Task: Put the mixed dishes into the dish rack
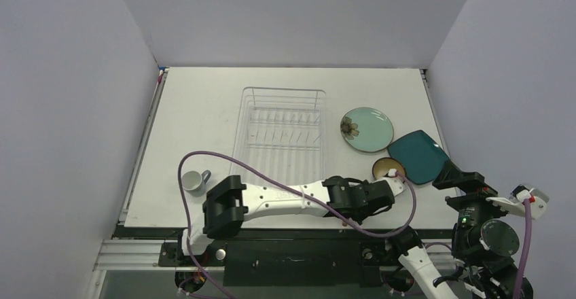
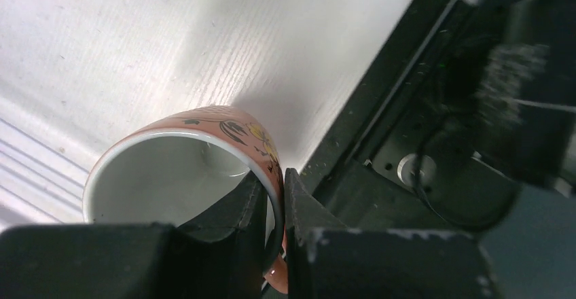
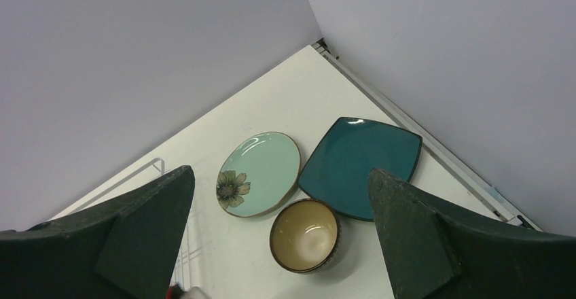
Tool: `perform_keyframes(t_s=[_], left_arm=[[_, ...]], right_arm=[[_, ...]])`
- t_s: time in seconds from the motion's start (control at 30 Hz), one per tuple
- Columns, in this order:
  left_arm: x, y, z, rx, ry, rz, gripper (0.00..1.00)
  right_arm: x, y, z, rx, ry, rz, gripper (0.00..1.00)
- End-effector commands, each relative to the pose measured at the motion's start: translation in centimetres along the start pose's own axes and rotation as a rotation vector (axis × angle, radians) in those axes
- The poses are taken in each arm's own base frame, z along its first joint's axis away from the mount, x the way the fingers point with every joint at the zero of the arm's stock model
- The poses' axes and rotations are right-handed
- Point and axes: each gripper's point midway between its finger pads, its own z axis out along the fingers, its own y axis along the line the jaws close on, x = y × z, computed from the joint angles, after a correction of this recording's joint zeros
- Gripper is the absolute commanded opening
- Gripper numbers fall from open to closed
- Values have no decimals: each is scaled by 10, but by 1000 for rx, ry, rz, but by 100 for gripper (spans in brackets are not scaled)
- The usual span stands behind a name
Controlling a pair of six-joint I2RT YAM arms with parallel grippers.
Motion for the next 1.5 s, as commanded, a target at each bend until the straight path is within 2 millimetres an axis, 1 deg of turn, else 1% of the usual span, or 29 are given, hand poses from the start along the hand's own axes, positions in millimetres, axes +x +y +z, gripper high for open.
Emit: perform_keyframes(t_s=[0.0, 0.03, 0.07, 0.1, 0.13, 0.17, 0.2, 0.23, 0.27, 0.3, 0.33, 0.37, 0.4, 0.43, 0.47, 0.5, 0.53, 0.57, 0.63, 0.67, 0.77, 0.9, 0.93, 0.97, 1.0, 1.03, 1.07, 1.3, 1.47], left_arm=[[-103, 14, -123, 175, -379, -134, 0], [-105, 21, -128, 180, -399, -149, 0], [-113, 27, -154, 216, -449, -168, 0], [-114, 37, -157, 218, -466, -187, 0], [-120, 43, -185, 260, -519, -210, 0], [-122, 60, -202, 269, -571, -240, 0], [-122, 63, -212, 305, -589, -262, 0], [-123, 82, -228, 311, -643, -295, 0], [-121, 84, -235, 356, -654, -313, 0], [-119, 103, -247, 362, -699, -357, 0], [-113, 103, -251, 412, -700, -357, 0], [-112, 123, -264, 410, -750, -400, 0], [-110, 126, -272, 450, -764, -406, 0], [-106, 146, -280, 448, -806, -459, 0], [-101, 147, -285, 494, -812, -461, 0], [-96, 166, -292, 492, -857, -509, 0], [-91, 167, -295, 529, -857, -510, 0], [-88, 181, -305, 530, -912, -538, 0], [-81, 192, -315, 555, -954, -560, 0], [-76, 192, -314, 577, -966, -554, 0], [-67, 199, -327, 632, -1014, -593, 0], [-59, 202, -333, 685, -1059, -615, 0], [-58, 204, -335, 694, -1081, -609, 0], [-58, 202, -337, 722, -1079, -625, 0], [-58, 201, -339, 749, -1095, -631, 0], [-58, 200, -340, 764, -1099, -631, 0], [-59, 199, -342, 793, -1112, -639, 0], [-58, 196, -353, 911, -1205, -652, 0], [-56, 196, -359, 892, -1239, -625, 0]], right_arm=[[6, -1, 3, 8, 12, -14, 93], [7, 0, 3, 5, 18, -17, 94], [9, 2, 5, 5, 26, -20, 93], [10, 3, 5, 0, 31, -21, 93], [13, 5, 7, 0, 41, -28, 94], [16, 8, 8, -6, 52, -32, 94], [21, 10, 11, -7, 66, -40, 94], [24, 15, 13, -22, 77, -41, 94], [30, 19, 16, -25, 96, -52, 94], [35, 24, 18, -44, 115, -55, 94], [44, 31, 21, -60, 147, -66, 93], [47, 35, 23, -73, 159, -66, 93], [58, 43, 26, -97, 199, -83, 93], [62, 50, 28, -118, 212, -83, 94], [74, 59, 30, -150, 260, -100, 94], [78, 66, 32, -172, 275, -98, 94], [91, 75, 33, -202, 327, -110, 94], [95, 83, 35, -225, 343, -100, 94], [112, 102, 37, -287, 412, -91, 94], [126, 112, 35, -331, 470, -91, 94], [146, 146, 32, -455, 548, -17, 94], [170, 202, 8, -704, 708, 152, 94], [161, 219, 7, -773, 676, 206, 94], [169, 228, -5, -818, 731, 261, 94], [155, 243, -8, -895, 684, 314, 94], [159, 251, -21, -943, 718, 362, 95], [144, 263, -26, -1014, 666, 408, 96], [141, 297, -58, -1159, 738, 589, 98], [119, 312, -73, -1249, 727, 686, 97]])
